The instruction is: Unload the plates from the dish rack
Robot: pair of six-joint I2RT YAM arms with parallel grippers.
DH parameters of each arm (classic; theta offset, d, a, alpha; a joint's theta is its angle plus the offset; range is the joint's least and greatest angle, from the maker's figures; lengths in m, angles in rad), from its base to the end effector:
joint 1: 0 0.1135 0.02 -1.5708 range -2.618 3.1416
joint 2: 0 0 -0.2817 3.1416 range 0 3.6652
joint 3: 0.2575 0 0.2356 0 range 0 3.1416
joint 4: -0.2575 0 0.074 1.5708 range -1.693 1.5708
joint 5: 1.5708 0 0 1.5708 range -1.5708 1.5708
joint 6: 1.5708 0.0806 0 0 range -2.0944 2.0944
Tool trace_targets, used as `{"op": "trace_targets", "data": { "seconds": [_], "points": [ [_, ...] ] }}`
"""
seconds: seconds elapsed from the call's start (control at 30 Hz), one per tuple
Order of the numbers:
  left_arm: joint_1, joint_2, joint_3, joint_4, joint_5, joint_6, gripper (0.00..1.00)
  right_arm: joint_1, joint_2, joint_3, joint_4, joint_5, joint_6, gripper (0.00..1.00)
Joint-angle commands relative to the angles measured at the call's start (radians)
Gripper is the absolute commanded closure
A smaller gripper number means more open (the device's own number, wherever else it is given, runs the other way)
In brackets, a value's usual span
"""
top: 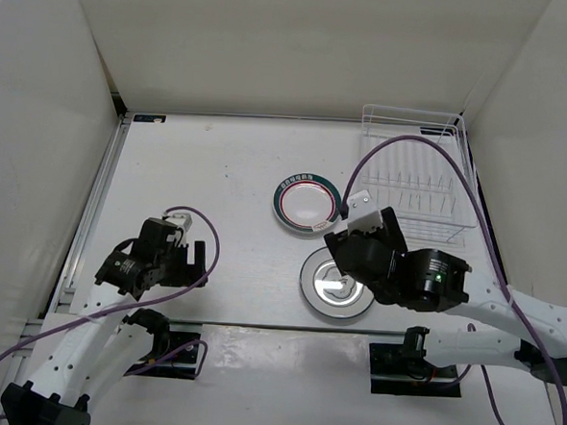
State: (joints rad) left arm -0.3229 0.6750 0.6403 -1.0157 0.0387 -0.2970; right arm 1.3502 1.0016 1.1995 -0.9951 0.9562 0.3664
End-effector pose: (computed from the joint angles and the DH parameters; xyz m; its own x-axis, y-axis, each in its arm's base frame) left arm 0.1002 -0.0368 0.2075 -0.8849 -0.0123 -0.4656 0.0799 0.9809 -0.1776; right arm 0.1001 0.1456 0.3682 -0.3030 -0.4070 -0.8617 -0.3526 0.8879 -0.2954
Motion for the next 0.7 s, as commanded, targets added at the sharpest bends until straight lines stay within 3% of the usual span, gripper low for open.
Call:
{"op": "trace_targets", "data": {
  "seconds": [0.0, 0.1, 0.2, 0.37, 0.53, 0.67],
  "points": [
    [0.001, 0.011, 0.005, 0.014, 0.018, 0.002, 0.0, -0.054, 0.031, -0.024, -0.013, 0.073, 0.005, 0.1],
    [0.001, 0.02, 0.01, 0.012, 0.036, 0.004, 0.0, -0.12, 0.031, -0.136, 0.094, -0.014, -0.032, 0.1],
    [-0.001, 0.018, 0.009, 0.014, 0.024, 0.007, 0.0, -0.26, 0.022, -0.204, 0.153, -0.059, -0.003, 0.1],
    [0.001, -0.011, 0.007, 0.014, 0.015, 0.001, 0.0, -0.352, -0.063, -0.265, 0.26, -0.088, 0.008, 0.1],
    [0.001, -0.04, -0.004, 0.023, 0.012, 0.001, 0.0, -0.443, -0.109, -0.273, 0.23, -0.028, 0.08, 0.1],
    [0.001, -0.051, -0.004, 0.025, 0.012, 0.006, 0.0, -0.52, -0.107, -0.275, 0.109, 0.052, 0.187, 0.1]
  ]
}}
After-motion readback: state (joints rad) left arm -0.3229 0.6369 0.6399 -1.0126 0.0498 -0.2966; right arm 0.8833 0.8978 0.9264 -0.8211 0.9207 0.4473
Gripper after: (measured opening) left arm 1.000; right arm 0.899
